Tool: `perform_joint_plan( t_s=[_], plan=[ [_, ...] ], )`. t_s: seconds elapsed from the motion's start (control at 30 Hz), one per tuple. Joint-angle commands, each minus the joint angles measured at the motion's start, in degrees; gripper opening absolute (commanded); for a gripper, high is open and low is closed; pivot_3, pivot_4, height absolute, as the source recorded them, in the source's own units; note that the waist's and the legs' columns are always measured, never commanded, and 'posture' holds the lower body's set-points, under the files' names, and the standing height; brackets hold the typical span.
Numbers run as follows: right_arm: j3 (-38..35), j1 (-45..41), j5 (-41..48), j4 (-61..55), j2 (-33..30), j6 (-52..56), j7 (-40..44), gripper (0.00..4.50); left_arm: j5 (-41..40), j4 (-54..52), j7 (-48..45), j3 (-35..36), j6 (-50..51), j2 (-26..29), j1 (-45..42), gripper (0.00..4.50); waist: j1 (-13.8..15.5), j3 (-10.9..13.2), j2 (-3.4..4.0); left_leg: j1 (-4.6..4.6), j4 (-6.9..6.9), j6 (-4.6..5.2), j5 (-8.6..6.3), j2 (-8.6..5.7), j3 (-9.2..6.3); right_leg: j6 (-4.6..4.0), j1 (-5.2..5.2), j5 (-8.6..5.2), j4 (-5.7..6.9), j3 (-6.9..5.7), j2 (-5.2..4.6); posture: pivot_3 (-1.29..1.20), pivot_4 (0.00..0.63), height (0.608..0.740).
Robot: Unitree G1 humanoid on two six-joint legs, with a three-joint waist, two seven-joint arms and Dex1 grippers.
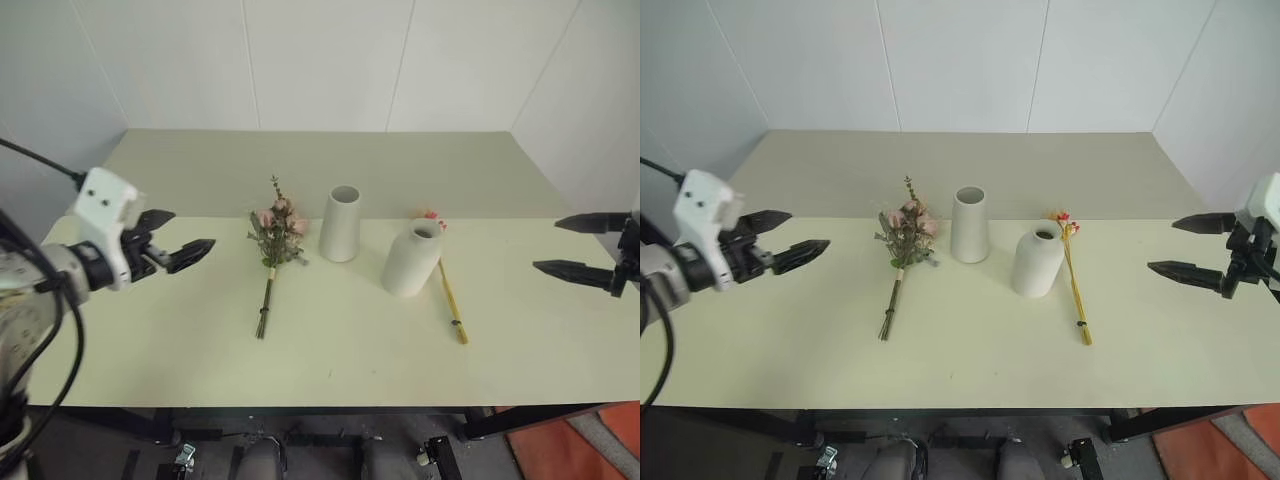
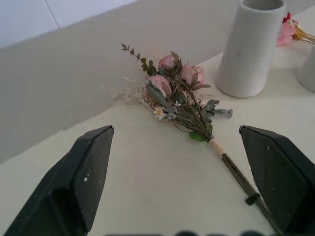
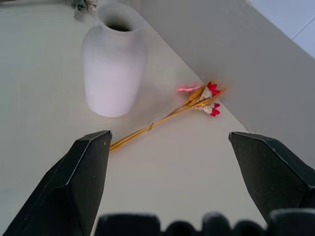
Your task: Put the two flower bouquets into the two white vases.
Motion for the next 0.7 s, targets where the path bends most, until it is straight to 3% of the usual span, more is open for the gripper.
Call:
perform_joint_plan(
  t_s=[0.03, 0.27, 0.7],
  plan=[
    [-1.14, -0.49, 1.14, -2.16, -1.02, 1.11, 0.13, 4.50, 4.45, 2.68, 11.46, -4.34, 18.36, -8.35, -9.70, 4.44, 0.02, 0.00, -0.02, -0.01, 0.05, 0.00, 0.00, -0.06, -0.02, 0.05, 0.04, 0.03, -0.01, 0.01, -0.03, 0.00, 0.150, 0.740],
    [-0.80, -1.61, 1.58, -3.19, -1.59, 1.62, 0.40, 4.50, 2.69, 8.45, 19.95, -8.14, 22.50, -20.01, -15.71, 4.44, -0.79, 0.02, -0.05, -0.09, 0.09, 0.00, 0.00, -0.13, -0.06, 0.07, -0.09, 0.06, -0.02, 0.15, -0.03, 0.00, 0.150, 0.740],
    [-3.17, 0.05, 2.31, -5.23, -2.96, 1.88, 2.25, 4.50, 5.79, 21.49, 29.18, -11.61, 22.50, -27.46, -19.13, 4.44, -0.39, 0.02, -0.06, -0.06, 0.10, -0.02, 0.00, -0.21, -0.05, 0.10, -0.04, 0.08, -0.04, 0.23, -0.05, 0.00, 0.150, 0.740]
  ],
)
